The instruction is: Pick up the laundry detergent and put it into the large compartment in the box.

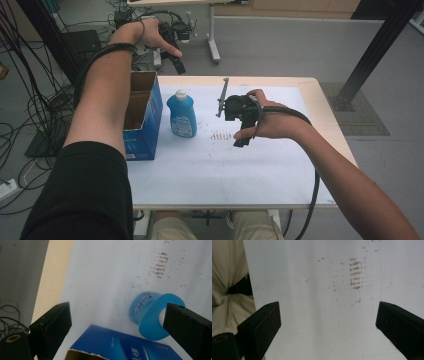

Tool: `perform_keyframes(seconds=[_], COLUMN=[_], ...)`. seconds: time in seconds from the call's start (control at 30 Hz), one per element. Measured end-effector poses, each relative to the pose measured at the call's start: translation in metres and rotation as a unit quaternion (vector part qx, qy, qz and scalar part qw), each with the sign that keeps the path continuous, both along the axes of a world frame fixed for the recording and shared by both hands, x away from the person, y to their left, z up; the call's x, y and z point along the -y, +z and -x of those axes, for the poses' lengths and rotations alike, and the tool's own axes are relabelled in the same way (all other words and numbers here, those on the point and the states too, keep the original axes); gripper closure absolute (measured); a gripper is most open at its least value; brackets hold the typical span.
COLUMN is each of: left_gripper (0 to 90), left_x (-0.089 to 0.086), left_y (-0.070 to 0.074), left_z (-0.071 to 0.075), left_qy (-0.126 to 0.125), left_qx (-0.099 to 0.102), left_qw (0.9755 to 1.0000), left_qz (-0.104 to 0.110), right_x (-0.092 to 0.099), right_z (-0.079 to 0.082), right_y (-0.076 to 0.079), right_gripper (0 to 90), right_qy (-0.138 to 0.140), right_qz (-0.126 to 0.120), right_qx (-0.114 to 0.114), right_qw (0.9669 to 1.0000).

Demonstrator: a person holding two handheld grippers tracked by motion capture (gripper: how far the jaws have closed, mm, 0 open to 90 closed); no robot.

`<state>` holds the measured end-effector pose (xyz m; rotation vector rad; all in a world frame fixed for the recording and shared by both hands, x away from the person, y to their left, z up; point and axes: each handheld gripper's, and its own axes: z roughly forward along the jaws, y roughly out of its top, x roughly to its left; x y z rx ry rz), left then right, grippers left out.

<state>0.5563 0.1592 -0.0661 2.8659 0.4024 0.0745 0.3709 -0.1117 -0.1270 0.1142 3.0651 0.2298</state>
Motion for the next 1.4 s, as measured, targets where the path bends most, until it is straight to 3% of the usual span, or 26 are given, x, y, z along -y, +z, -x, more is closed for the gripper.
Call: perform_keyframes(seconds=[0.23, 0.5, 1.0, 1.4], left_gripper=[8.7, 9.0, 8.9, 8.2], left_x=[-0.005, 0.003, 0.018, 0.034], left_y=[0.005, 0.005, 0.007, -0.020], left_z=[0.009, 0.020, 0.050, 0.053], left_qy=[-0.004, -0.029, -0.054, -0.075], left_qx=[-0.003, -0.018, -0.005, -0.015], left_qw=[1.0000, 0.9994, 0.9982, 0.9957], left_qz=[0.002, -0.007, -0.026, -0.053], right_x=[-0.001, -0.001, 0.003, 0.002], right_z=[0.002, 0.006, 0.022, 0.022], right_y=[0.000, 0.000, 0.007, 0.003], right_gripper=[5.8, 5.9, 5.9, 5.7], right_qy=[0.003, 0.005, 0.005, 0.008], right_qz=[-0.004, -0.007, -0.010, -0.012], right_qx=[0.000, 0.001, 0.007, 0.006], right_qw=[1.0000, 1.0000, 0.9999, 0.9999])
